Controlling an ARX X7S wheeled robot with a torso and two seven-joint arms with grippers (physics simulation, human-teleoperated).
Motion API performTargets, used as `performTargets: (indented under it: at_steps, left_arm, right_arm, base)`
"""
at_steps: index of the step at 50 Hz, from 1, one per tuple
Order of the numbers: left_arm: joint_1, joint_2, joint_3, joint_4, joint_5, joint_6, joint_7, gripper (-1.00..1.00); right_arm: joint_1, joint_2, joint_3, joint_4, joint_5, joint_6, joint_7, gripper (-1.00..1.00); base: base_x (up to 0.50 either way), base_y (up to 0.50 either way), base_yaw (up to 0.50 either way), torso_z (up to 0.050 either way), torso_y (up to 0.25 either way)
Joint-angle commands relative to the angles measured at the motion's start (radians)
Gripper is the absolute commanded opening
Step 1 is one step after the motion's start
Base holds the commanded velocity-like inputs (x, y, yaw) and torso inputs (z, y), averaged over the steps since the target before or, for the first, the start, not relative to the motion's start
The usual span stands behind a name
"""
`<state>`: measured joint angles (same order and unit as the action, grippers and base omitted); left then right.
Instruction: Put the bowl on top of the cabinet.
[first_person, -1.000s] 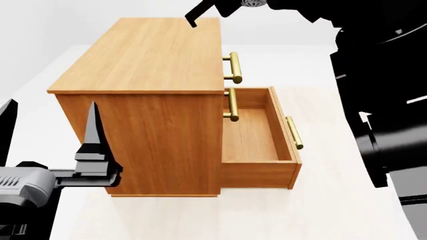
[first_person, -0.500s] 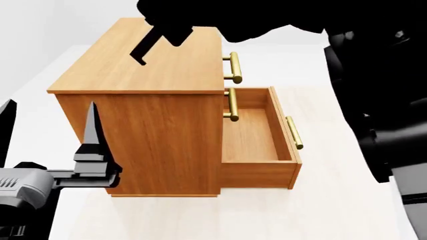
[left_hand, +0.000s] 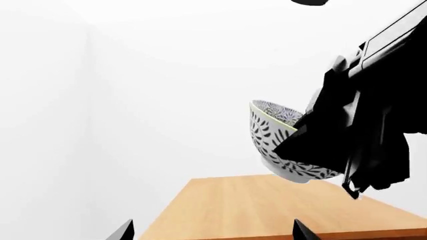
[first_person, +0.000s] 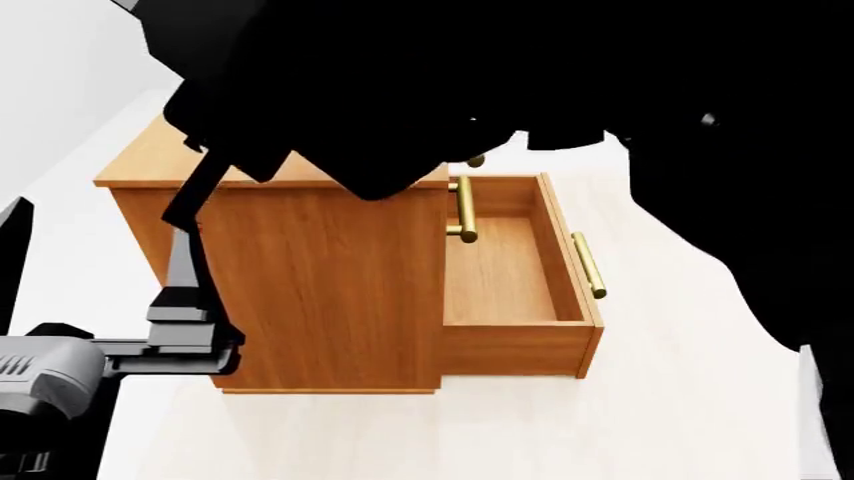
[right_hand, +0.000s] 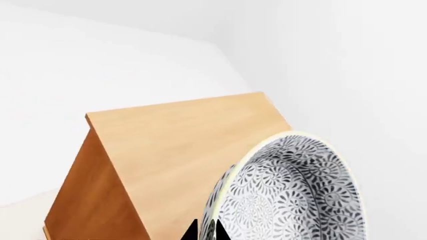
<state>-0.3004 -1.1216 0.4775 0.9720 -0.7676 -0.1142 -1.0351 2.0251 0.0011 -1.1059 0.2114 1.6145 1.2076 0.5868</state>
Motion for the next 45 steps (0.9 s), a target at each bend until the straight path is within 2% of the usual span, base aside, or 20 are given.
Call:
performTargets:
  at_steps: [1, 22, 45]
  left_arm:
    - [-0.003, -0.005, 0.0, 0.004, -0.005, 0.002, -0.005, 1.0]
    - [-0.02, -0.005, 0.007, 0.022, -0.014, -0.016, -0.02, 1.0]
    - [-0.031, -0.014, 0.01, 0.032, -0.026, -0.024, -0.044, 1.0]
  right_arm:
    - [0.056, 0.001, -0.194, -0.004, 0.11, -0.174, 0.02, -1.0]
    - [0.117, -0.001, -0.47, 0.06, 0.146, -0.366, -0.054, -1.0]
    - [0.078, -0.001, -0.47, 0.109, 0.087, -0.341, -0.083, -1.0]
  base:
    - [0.0, 0.0, 0.0, 0.0, 0.0]
    - [0.0, 0.0, 0.0, 0.0, 0.0]
    - [0.0, 0.0, 0.0, 0.0, 0.0]
